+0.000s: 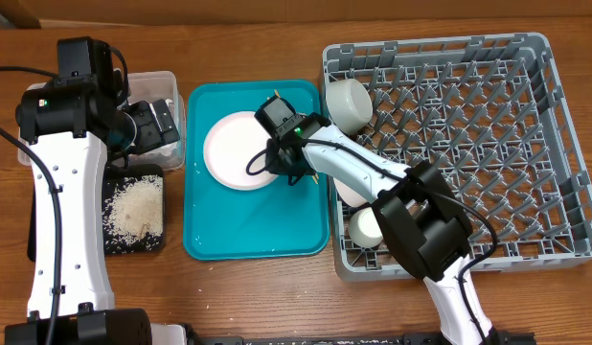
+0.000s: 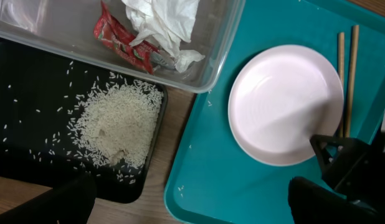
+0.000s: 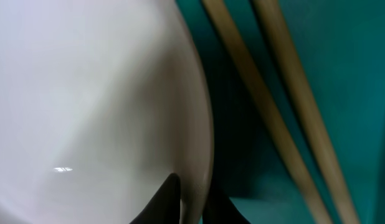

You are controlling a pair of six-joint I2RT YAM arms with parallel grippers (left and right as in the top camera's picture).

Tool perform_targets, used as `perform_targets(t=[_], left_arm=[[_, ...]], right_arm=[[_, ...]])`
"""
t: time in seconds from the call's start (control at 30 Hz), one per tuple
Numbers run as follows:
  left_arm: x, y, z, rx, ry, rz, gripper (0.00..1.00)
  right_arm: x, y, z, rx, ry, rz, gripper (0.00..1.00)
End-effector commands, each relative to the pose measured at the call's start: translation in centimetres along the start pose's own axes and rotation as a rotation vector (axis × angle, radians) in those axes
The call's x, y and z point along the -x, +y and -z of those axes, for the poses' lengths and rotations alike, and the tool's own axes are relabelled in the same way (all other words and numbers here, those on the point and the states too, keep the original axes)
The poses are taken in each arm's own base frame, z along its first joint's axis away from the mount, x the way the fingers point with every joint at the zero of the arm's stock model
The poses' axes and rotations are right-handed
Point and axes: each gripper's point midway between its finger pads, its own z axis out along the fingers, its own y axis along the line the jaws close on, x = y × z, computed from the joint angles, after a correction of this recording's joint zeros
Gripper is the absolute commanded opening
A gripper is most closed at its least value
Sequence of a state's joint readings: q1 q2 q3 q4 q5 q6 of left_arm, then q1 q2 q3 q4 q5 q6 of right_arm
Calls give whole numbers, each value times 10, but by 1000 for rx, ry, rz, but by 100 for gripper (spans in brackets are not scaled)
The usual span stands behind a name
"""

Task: Sort waste into correct bins and load items into the dishwasher
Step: 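Move the right gripper to the white plate and grasp its rim, then lift the white plate and carry it to the rack's back edge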

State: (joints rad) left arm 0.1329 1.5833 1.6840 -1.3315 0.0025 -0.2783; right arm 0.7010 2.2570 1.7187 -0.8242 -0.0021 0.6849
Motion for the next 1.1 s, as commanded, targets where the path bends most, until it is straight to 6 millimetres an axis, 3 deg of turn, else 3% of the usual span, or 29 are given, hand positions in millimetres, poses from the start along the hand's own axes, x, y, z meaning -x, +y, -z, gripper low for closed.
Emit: perform_targets(t=[0.0,0.2,0.3,0.37,0.47,0.67,0.73,0.97,1.07], left_arm=[[4,2,3,7,-16,-6,100],[4,2,3,7,-16,-6,100],[4,2,3,7,-16,-6,100],[4,2,3,7,-16,-6,100],[4,2,3,7,-16,-6,100],[4,2,3,7,-16,-6,100],[4,2,3,7,-16,-6,100],[4,2,3,7,-16,-6,100],[4,2,3,7,-16,-6,100]], right_arm=[[-21,-25,-14,-103,70,52,4],[-31,-34,7,-134,114,103,4],[-28,-21,31,-65,100,169,4],[-23,-10,55,-12,66,207,4],[-14,-2,109,47,-20,255,4],[1,-13,193,41,-213,265,4],[13,-32,231,-26,-341,242,4],[51,-113,314,-415,-687,118,4],[63,-143,338,-582,-784,56,4]])
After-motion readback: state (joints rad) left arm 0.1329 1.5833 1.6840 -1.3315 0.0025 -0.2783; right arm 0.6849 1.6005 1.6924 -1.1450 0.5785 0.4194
